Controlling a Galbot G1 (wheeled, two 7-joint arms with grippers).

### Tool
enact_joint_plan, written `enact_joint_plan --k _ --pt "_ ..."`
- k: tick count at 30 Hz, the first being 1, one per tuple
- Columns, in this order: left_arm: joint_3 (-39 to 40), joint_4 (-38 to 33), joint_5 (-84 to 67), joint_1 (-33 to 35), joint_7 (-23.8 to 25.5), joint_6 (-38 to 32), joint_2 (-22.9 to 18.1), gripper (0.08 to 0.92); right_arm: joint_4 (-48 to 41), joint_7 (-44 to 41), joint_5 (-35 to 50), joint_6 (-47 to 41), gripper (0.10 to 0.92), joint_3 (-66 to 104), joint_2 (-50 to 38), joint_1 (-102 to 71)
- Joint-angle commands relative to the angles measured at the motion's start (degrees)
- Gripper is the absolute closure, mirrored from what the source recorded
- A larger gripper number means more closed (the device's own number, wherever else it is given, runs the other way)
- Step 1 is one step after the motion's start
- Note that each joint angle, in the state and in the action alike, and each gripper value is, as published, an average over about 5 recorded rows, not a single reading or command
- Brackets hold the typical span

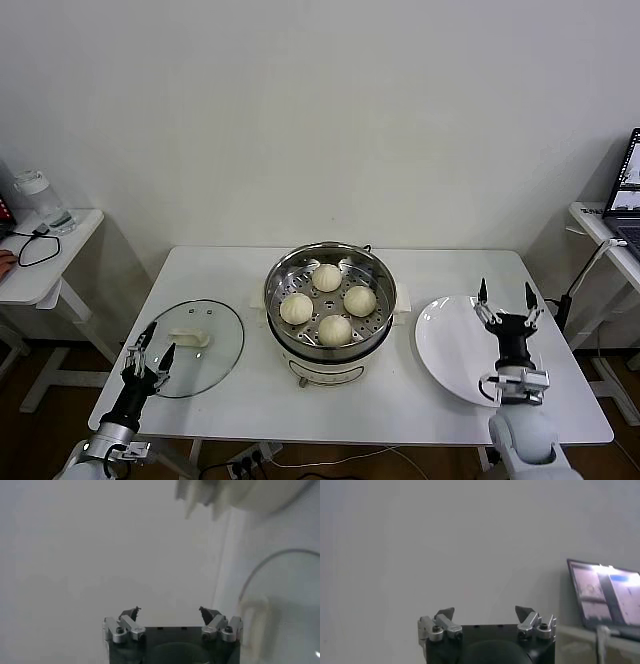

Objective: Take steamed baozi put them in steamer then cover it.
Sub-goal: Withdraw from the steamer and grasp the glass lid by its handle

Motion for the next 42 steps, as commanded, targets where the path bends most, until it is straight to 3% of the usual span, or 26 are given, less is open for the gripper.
enact_joint_plan --k 1,14,42 --pt "0.8 13.8 12.5 -6.8 -6.1 -2.8 -1.0 0.177 1.6 -1.0 -1.8 0.6 0.203 2.5 4.8 -5.8" --pt "2.5 17.4 13.5 -12.2 -8.4 -2.4 -3.0 0.177 1.1 -1.4 -4.1 0.8 0.203 2.2 6.1 -6.4" --pt "5.1 22.2 13.9 -18.8 -7.1 0.9 -3.4 0.177 -0.2 -1.8 -6.9 2.1 0.203 2.2 7.8 -6.0"
